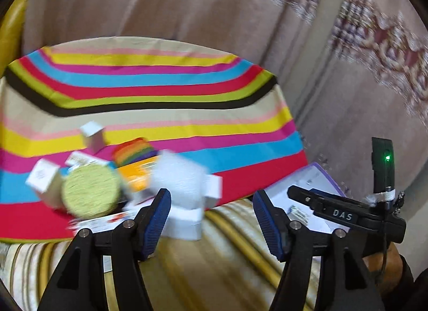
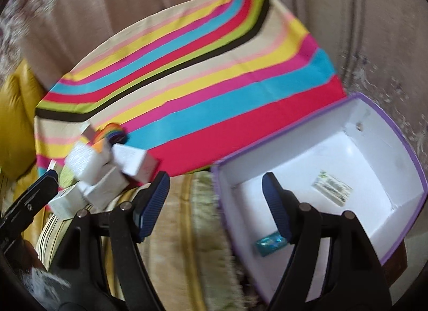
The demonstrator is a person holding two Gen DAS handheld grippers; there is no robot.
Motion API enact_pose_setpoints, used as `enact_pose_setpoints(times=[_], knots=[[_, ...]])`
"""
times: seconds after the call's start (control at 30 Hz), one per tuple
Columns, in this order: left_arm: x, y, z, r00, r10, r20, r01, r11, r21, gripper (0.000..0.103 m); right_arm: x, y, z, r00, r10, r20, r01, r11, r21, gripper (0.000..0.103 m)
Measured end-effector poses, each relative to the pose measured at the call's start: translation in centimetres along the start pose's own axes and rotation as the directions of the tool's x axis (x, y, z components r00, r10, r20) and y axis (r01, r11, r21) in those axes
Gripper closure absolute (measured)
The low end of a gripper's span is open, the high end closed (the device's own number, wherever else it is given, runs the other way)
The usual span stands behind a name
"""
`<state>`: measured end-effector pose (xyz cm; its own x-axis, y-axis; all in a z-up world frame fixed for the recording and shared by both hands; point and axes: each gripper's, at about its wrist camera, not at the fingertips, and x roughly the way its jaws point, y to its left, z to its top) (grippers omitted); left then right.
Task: Organize objects
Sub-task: 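Move both tools back to the pile of items on the striped cloth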
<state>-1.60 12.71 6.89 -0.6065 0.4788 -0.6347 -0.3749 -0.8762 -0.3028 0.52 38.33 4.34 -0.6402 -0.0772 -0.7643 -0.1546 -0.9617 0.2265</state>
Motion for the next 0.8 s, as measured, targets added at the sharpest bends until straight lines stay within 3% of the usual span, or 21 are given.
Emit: enact_pose_setpoints(times=[0.23,0.4,0.6,0.8], knots=[[-2.0,5.6,-1.1,0.997,0.074,0.016,-0.071,0.99,-0.125,0.038,1.0,4.2,0.3,0.996,0.081,-0.024,-0.082,0.993,-0.09,0.028],[-3.2,7.4,-1.3,0.989,0.136,0.05,-0.127,0.98,-0.156,0.038,1.3,7.6,0.3,0.988,0.155,-0.016,-0.155,0.969,-0.19,0.023],[-3.8,10.3,-1.2,0.972,0.229,0.053,-0.217,0.961,-0.174,0.038,2.1,10.5,0.8,0.978,0.209,-0.021,-0.206,0.934,-0.291,0.019],[-3.8,12.7,-0.7,0.948,0.313,0.048,-0.3,0.936,-0.186,0.038,3.2,12.3,1.5,0.977,0.213,-0.025,-0.207,0.905,-0.371,0.015]])
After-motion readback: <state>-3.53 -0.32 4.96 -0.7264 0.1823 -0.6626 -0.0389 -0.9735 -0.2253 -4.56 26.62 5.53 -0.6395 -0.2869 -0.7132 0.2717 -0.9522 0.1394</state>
